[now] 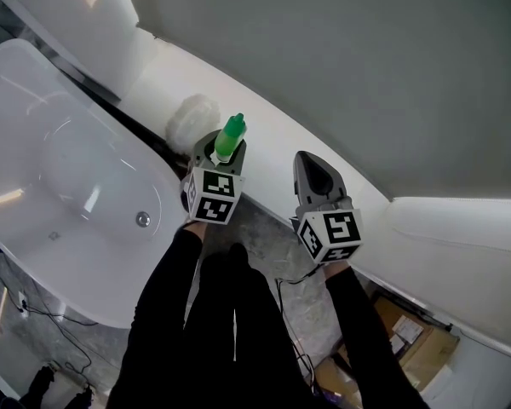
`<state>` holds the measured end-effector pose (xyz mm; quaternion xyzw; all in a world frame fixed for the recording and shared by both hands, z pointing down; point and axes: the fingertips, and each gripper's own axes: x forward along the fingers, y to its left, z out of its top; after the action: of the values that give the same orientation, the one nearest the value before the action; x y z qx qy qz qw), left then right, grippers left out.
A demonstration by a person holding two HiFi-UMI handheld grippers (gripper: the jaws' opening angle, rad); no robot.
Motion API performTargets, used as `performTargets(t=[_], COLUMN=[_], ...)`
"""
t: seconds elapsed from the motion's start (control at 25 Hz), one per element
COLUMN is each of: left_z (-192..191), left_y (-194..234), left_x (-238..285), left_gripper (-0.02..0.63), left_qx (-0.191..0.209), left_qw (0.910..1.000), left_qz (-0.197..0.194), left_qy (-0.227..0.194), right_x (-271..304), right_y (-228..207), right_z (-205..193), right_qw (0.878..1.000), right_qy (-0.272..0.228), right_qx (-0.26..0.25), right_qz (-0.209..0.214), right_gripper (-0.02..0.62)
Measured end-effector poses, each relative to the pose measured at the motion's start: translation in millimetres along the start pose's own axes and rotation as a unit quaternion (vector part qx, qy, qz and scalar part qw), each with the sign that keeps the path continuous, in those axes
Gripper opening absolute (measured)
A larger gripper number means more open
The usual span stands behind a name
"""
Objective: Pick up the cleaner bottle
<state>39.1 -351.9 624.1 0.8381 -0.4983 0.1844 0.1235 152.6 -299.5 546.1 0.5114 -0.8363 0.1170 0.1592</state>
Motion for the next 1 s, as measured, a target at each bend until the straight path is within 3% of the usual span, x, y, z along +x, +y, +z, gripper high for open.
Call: performTargets(t=[0.48, 1.0], left_z=[73, 103], left_y=[61, 110], left_x=[-121, -247], left_gripper=[0.187, 0.186], left_qx=[-0.028, -0.044], left_qw=[0.9968, 0.9873], left_qz=[0.07, 0.144], left_qy=[-0.027, -0.049], right_x=[-12, -26], right_y=[64, 171], right_z=[83, 152], right_qw=[0.998, 0.99], right_qy=[-0.011, -0.046], right_qx=[-0.02, -0.047], right_qz=[0.052, 0.127], right_gripper=[0.0, 0.0])
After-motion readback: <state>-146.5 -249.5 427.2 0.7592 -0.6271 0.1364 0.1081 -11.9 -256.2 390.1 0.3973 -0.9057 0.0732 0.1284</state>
